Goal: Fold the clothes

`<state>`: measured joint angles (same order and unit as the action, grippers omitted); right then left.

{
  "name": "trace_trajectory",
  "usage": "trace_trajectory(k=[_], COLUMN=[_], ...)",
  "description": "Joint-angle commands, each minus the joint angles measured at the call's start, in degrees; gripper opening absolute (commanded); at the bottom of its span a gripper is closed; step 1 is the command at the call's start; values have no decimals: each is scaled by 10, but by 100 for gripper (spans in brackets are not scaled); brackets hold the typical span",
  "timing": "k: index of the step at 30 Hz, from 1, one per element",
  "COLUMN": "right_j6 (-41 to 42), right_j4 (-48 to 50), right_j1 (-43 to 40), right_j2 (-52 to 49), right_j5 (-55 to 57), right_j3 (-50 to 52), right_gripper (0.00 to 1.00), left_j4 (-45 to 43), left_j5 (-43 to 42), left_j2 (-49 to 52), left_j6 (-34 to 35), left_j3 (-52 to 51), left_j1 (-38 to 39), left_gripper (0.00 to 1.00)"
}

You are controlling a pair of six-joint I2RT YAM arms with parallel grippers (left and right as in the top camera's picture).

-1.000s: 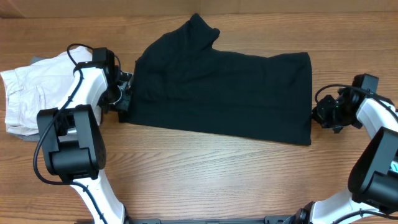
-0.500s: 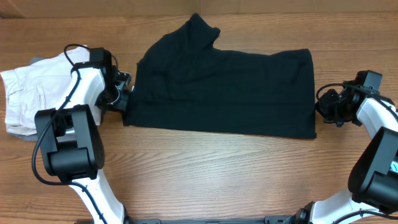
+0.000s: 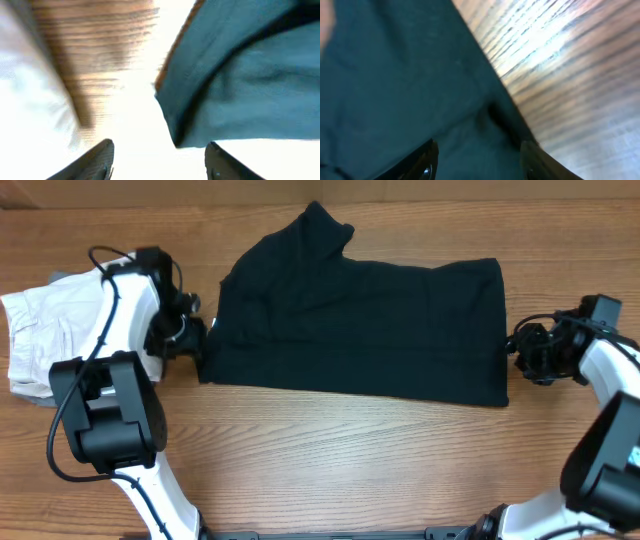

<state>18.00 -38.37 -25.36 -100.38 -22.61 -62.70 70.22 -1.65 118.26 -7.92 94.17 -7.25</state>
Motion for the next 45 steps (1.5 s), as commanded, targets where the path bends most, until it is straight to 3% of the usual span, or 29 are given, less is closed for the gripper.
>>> trace_trajectory(k=[1,5,9,15,17,18,19,20,23,26,27,28,29,31,33,35,36,45], right_j6=[0,2,-28,-32,-32,-32,-32,-32,-32,-12,1,5,5,5,7,12,19,75], right_j4=[-24,-105,-164,-167,-172,-174,-177,-181,-189,-182,-177,-173,-169,-167,-162,-153,-147,-97], right_j1=[-10,-5,6,5,5,5,5,5,5,5,5,5,5,7,12,19,21,28], right_j2=[78,100,98,114,130,137,145,151,156,150,146,142,137,125,110,95,87,-9], right_j5=[-55,-55,-54,-76,-85,-86,-86,-85,-80,-37,-17,-9,-8,-9,-10,-5,2,48], right_j3=[-16,-16,-15,-15,-15,-15,-15,-15,-15,-15,-15,-14,-14,-14,-11,-5,-1,19], right_gripper=[57,60,57,57,65,67,68,68,74,74,73,66,55,37,16,6,4,4], left_j4=[53,100,104,119,125,128,130,131,129,119,110,100,91,83,80,65,51,-139], left_j5=[-53,-119,-191,-155,-110,-84,-59,-36,-64,-132,-139,-128,-108,-60,-55,-65,-69,-68], left_j2=[-3,-3,-8,-96,-145,-169,-190,-211,-247,-257,-256,-254,-250,-238,-221,-207,-200,-166], left_j6=[34,40,-2,-7,14,30,48,65,69,66,67,68,81,133,164,187,192,204], left_j3=[81,124,126,153,154,154,153,152,150,150,147,139,130,105,70,32,12,-179], left_j1=[-2,-1,7,26,34,40,45,52,65,72,73,75,75,76,76,78,80,85], left_gripper=[63,63,50,48,47,50,72,100,100,100,98,87,78,70,47,25,4,4])
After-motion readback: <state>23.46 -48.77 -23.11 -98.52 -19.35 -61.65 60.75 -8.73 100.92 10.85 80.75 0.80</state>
